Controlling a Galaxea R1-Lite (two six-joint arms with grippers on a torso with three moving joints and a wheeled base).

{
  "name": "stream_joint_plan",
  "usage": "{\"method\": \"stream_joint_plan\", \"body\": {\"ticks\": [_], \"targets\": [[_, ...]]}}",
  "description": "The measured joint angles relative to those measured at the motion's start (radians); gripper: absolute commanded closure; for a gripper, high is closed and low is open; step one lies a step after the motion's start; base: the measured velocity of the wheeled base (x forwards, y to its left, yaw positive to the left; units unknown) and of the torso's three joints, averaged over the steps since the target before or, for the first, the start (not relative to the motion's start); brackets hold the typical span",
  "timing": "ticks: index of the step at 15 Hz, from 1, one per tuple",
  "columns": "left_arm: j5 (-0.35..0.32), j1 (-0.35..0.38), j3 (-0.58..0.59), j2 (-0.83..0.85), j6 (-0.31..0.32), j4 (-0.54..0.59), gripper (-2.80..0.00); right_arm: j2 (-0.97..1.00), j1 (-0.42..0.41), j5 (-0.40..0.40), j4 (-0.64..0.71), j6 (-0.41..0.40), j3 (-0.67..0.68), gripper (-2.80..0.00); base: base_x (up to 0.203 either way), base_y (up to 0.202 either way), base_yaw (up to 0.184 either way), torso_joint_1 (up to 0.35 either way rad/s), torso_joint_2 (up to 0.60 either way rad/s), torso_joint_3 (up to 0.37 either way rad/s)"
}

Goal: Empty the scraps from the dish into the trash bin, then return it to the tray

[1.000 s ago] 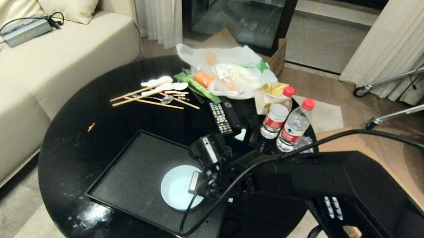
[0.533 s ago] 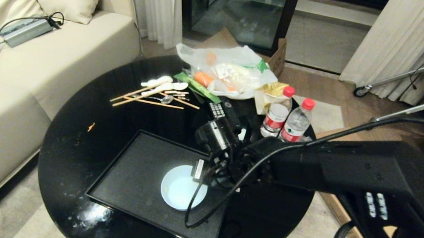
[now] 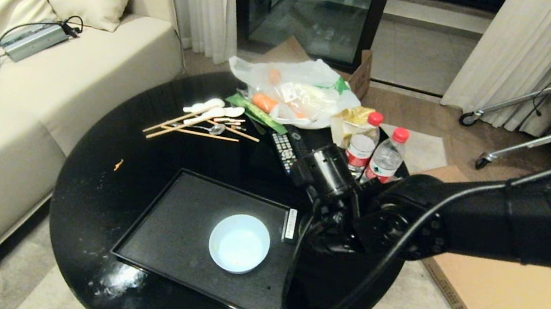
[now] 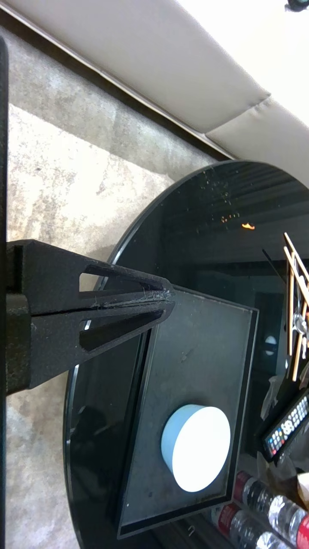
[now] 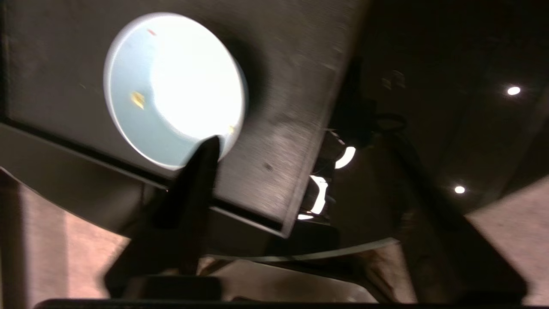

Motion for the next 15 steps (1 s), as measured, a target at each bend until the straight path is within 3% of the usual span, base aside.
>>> {"method": "stream_joint_plan", "body": {"ticks": [5, 8, 11, 15], "targets": [[0.0, 0.0, 0.0, 0.0, 0.0, 0.0, 0.0, -0.174, -0.037, -0.038, -0.17, -0.094, 0.296, 0.0, 0.0, 0.0, 0.0, 0.0, 0.0, 0.0], [0.0, 0.0, 0.0, 0.0, -0.001, 0.0, 0.0, -0.292, -0.098, -0.043, -0.285, -0.154, 0.46, 0.0, 0.0, 0.0, 0.0, 0.0, 0.0, 0.0], [0.0, 0.0, 0.0, 0.0, -0.001, 0.0, 0.0, -0.413, -0.188, -0.044, -0.397, -0.221, 0.628, 0.0, 0.0, 0.0, 0.0, 0.0, 0.0, 0.0], [0.0, 0.0, 0.0, 0.0, 0.0, 0.0, 0.0, -0.589, -0.39, -0.042, -0.591, -0.373, 0.903, 0.0, 0.0, 0.0, 0.0, 0.0, 0.0, 0.0]]}}
